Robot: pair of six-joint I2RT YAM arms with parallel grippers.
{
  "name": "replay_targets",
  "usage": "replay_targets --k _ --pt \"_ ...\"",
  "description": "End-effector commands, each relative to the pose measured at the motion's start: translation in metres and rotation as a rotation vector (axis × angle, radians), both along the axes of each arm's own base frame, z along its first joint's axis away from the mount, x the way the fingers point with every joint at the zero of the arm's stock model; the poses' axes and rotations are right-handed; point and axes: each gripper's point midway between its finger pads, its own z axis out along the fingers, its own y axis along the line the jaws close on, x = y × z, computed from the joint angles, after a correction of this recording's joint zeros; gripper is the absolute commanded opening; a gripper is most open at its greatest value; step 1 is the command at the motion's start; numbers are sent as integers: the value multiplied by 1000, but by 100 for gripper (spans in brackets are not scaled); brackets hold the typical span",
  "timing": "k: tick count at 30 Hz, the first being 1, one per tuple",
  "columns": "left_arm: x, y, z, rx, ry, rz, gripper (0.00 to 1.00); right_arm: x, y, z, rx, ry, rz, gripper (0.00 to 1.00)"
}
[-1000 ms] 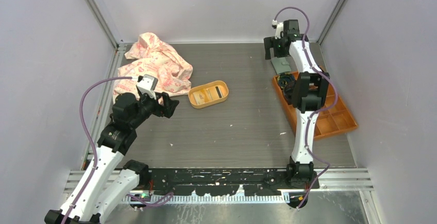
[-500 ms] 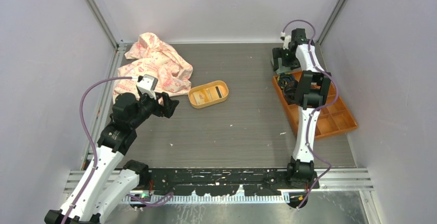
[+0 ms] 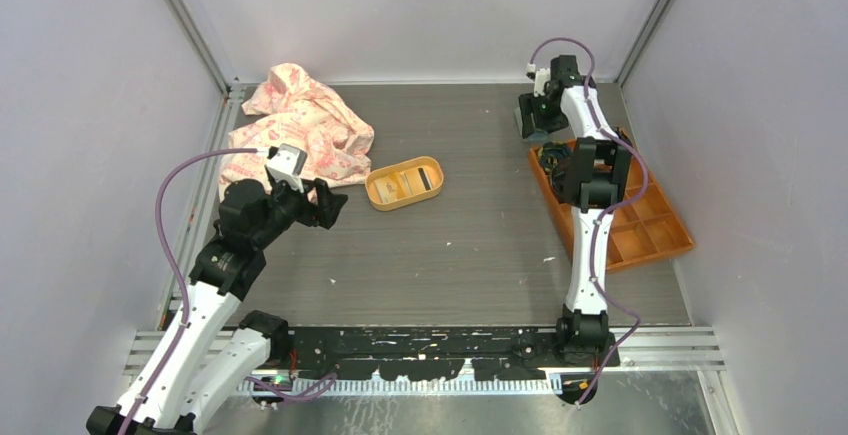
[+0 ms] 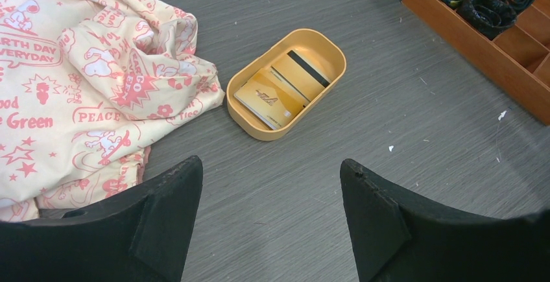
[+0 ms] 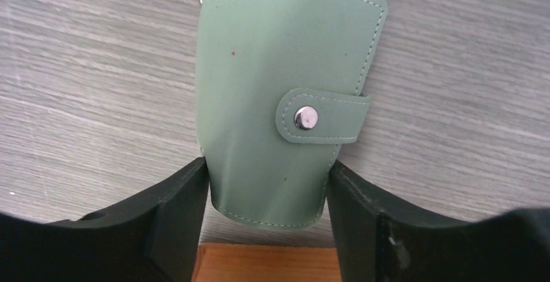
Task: Put the credit cards into the card holder
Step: Move the card holder to the center of the board.
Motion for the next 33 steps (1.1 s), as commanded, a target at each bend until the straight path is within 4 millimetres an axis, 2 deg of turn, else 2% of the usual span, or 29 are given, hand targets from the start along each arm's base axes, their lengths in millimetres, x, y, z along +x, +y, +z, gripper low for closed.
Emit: replay_targets --k 1,3,5,9,15,19,23,30,33 --pt "3 -2 27 -23 -70 -7 77 15 27 21 18 -83 69 60" --pt "3 -2 28 -23 -72 -7 77 18 27 29 16 -111 73 52" --pt "2 -1 28 -24 -73 -7 77 18 49 38 23 -135 114 48" --pt "2 -1 29 -24 -77 -9 77 12 69 52 60 -162 159 42" --pt "0 -2 30 -28 -81 -16 77 -19 104 78 134 -200 271 37" --pt "0 -3 31 -31 -83 -19 77 -61 124 78 175 -174 372 35" --pt "0 -4 32 -36 -83 -24 77 -113 140 82 185 -159 516 34" --pt "-1 -7 32 -49 -79 -38 77 -237 166 50 48 -116 884 34" --pt "-2 -10 32 -60 -70 -50 77 -276 177 36 -37 -143 996 36"
